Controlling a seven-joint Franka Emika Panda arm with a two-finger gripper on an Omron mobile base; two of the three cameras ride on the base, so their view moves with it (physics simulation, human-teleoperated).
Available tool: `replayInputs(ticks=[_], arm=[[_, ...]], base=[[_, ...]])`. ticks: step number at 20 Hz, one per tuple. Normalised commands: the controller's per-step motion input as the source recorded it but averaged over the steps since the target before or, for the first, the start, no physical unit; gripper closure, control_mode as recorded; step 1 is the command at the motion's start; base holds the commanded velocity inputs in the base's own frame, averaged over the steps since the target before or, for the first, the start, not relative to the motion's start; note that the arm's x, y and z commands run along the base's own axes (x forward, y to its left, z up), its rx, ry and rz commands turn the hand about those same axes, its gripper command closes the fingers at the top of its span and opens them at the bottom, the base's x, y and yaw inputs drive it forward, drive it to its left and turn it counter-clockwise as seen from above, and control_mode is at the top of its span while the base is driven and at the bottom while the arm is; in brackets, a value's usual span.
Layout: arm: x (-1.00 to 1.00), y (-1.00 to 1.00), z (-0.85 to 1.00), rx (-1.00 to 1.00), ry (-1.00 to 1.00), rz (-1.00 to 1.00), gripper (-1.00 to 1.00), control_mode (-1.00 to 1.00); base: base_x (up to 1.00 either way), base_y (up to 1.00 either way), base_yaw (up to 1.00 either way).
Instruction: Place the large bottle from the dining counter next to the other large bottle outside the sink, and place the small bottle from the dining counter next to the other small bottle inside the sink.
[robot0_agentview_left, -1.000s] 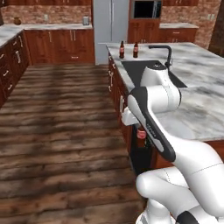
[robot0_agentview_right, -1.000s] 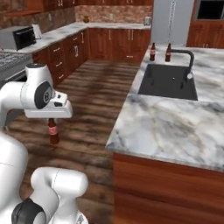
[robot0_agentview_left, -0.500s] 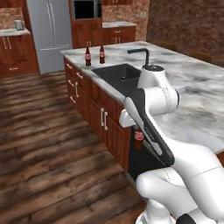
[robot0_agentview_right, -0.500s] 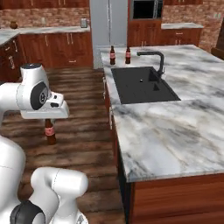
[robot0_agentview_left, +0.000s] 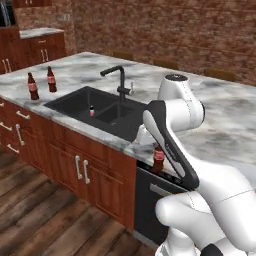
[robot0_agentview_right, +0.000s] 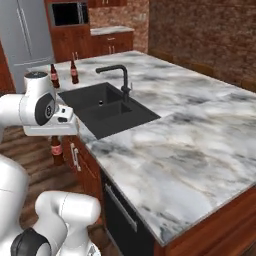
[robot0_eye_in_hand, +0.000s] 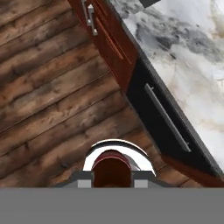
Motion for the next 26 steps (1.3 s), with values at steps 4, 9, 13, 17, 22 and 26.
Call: replayInputs(ticks=[4,9,13,17,22,26], arm=[[0.00,0.00,0.00,0.00,0.00,0.00,1.00,1.00],[0.00,0.00,0.00,0.00,0.00,0.00,1.00,1.00],[0.00,0.00,0.00,0.00,0.00,0.00,1.00,1.00],[0.00,0.00,0.00,0.00,0.00,0.00,1.00,1.00],[0.00,0.00,0.00,0.00,0.00,0.00,1.00,1.00],[0.00,0.00,0.00,0.00,0.00,0.00,1.00,1.00]], base=[[0.43,0.94,-0.61],[0.01,1.00,-0.46],[-0.01,1.00,-0.37],[0.14,1.00,-0.42],[0.45,1.00,-0.46],[0.07,1.00,-0.36]])
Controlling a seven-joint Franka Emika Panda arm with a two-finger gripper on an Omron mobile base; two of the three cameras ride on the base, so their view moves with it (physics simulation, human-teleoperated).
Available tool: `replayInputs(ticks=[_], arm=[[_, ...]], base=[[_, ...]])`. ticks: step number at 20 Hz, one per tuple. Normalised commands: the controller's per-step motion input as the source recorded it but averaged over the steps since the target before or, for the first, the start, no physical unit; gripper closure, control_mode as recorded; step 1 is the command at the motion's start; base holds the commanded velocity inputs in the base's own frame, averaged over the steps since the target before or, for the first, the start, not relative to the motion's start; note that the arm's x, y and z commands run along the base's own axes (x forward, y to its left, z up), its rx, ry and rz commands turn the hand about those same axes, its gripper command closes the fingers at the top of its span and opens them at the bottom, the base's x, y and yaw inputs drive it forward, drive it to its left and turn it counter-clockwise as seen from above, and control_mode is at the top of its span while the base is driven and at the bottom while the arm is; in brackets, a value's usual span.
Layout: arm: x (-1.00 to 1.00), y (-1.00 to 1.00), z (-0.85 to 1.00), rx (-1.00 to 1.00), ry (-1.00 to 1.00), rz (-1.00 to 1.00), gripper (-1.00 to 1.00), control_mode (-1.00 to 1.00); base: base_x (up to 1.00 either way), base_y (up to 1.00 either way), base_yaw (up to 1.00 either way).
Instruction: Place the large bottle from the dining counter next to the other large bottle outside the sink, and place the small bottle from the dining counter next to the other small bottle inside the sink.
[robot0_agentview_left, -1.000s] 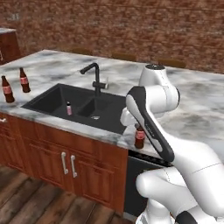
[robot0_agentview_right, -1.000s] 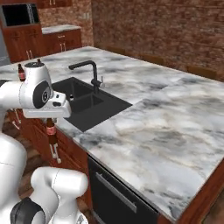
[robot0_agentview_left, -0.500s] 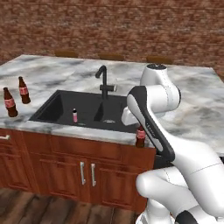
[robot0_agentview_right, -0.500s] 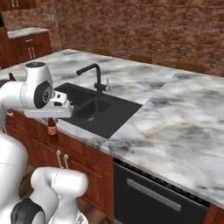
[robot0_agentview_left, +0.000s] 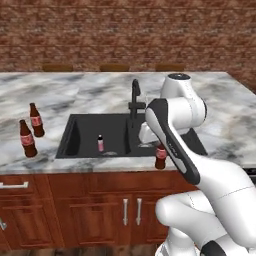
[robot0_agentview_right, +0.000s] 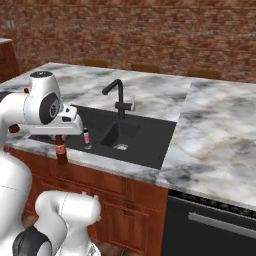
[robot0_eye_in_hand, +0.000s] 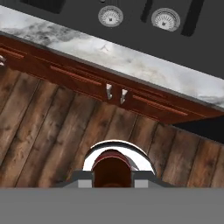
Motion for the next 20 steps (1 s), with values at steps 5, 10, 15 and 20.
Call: replayInputs(ticks=[5,10,15,20], arm=[[0.00,0.00,0.00,0.00,0.00,0.00,1.00,1.00],[0.00,0.00,0.00,0.00,0.00,0.00,1.00,1.00],[0.00,0.00,0.00,0.00,0.00,0.00,1.00,1.00],[0.00,0.00,0.00,0.00,0.00,0.00,1.00,1.00]], base=[[0.05,0.94,-0.20],[0.24,0.37,-0.15],[0.06,0.00,-0.38],[0.00,0.47,-0.40]])
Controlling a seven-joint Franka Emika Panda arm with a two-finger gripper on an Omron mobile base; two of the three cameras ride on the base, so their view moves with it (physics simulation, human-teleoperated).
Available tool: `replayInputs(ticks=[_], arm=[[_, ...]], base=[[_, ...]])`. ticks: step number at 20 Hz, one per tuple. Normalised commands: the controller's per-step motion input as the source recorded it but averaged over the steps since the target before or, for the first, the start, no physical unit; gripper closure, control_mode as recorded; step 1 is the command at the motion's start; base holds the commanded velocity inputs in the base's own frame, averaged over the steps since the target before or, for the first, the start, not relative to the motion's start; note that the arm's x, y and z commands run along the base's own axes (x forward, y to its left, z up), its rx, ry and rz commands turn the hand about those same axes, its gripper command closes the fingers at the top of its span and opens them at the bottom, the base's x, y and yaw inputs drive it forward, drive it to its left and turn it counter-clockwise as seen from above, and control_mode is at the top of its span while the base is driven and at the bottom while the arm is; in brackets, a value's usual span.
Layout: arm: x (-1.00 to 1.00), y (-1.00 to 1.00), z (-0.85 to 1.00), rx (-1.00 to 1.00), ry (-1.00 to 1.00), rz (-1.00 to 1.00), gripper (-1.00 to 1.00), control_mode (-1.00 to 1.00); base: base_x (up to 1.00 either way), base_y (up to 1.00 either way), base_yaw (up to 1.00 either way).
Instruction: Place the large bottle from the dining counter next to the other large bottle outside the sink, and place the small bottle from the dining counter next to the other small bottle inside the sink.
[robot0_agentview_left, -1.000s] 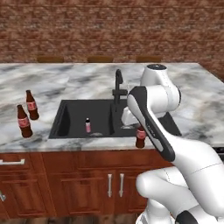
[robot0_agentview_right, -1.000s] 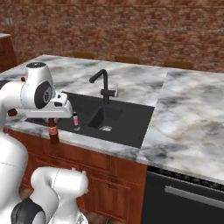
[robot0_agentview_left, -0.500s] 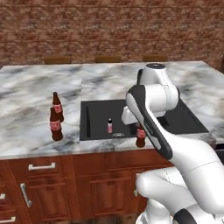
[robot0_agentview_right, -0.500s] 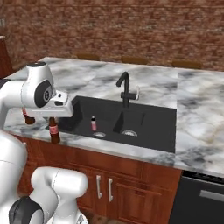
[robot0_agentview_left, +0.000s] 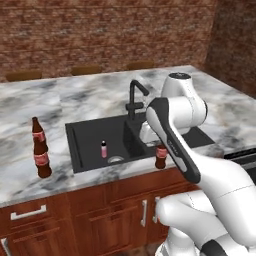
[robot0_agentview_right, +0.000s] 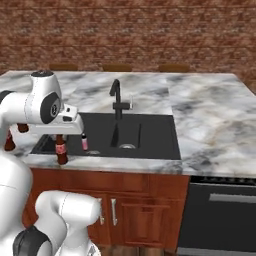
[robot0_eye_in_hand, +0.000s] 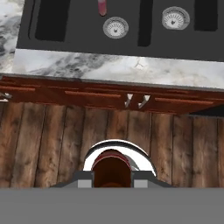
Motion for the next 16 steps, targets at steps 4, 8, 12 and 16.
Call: replayInputs(ticks=[4,8,12,16], arm=[[0.00,0.00,0.00,0.00,0.00,0.00,1.00,1.00],[0.00,0.00,0.00,0.00,0.00,0.00,1.00,1.00],[0.00,0.00,0.00,0.00,0.00,0.00,1.00,1.00],[0.00,0.00,0.00,0.00,0.00,0.00,1.00,1.00]], base=[[0.29,0.84,-0.15],[0.34,0.47,0.00],[0.60,0.04,0.04],[0.68,-0.15,0.06]])
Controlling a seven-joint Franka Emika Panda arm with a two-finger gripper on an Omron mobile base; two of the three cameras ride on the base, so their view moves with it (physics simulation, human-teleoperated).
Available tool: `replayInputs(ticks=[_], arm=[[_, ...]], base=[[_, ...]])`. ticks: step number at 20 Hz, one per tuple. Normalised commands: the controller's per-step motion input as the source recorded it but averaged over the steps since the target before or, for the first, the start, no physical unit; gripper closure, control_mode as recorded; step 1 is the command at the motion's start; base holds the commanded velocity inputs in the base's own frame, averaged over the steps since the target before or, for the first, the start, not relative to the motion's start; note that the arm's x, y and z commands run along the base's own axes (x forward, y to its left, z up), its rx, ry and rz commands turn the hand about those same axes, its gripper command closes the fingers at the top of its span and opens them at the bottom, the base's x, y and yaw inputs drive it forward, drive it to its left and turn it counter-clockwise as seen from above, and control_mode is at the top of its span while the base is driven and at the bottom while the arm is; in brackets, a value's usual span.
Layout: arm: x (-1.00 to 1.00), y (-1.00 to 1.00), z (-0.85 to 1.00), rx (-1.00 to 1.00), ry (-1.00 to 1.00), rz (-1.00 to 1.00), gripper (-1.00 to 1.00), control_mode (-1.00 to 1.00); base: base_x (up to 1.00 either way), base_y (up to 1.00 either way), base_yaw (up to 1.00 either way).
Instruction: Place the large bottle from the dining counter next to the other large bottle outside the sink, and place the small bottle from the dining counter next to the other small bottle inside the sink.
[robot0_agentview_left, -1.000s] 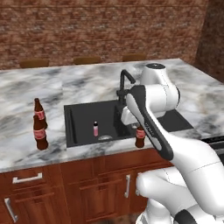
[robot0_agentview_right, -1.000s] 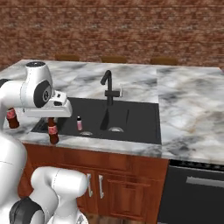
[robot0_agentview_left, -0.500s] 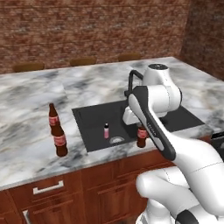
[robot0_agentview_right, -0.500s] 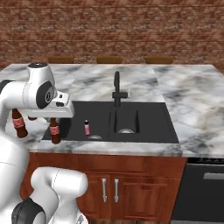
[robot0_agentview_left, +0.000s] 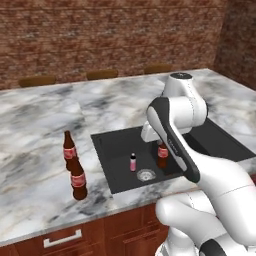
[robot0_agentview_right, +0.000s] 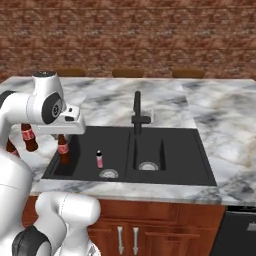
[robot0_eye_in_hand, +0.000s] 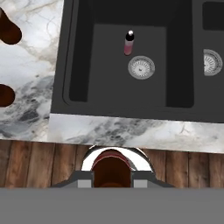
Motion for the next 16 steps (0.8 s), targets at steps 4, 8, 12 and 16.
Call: replayInputs(ticks=[4,8,12,16], arm=[[0.00,0.00,0.00,0.00,0.00,0.00,1.00,1.00],[0.00,0.00,0.00,0.00,0.00,0.00,1.00,1.00],[0.00,0.00,0.00,0.00,0.00,0.00,1.00,1.00],[0.00,0.00,0.00,0.00,0.00,0.00,1.00,1.00]], base=[[0.55,-0.03,0.05],[0.51,-0.03,0.07],[0.03,0.00,0.02],[0.00,0.00,0.00]])
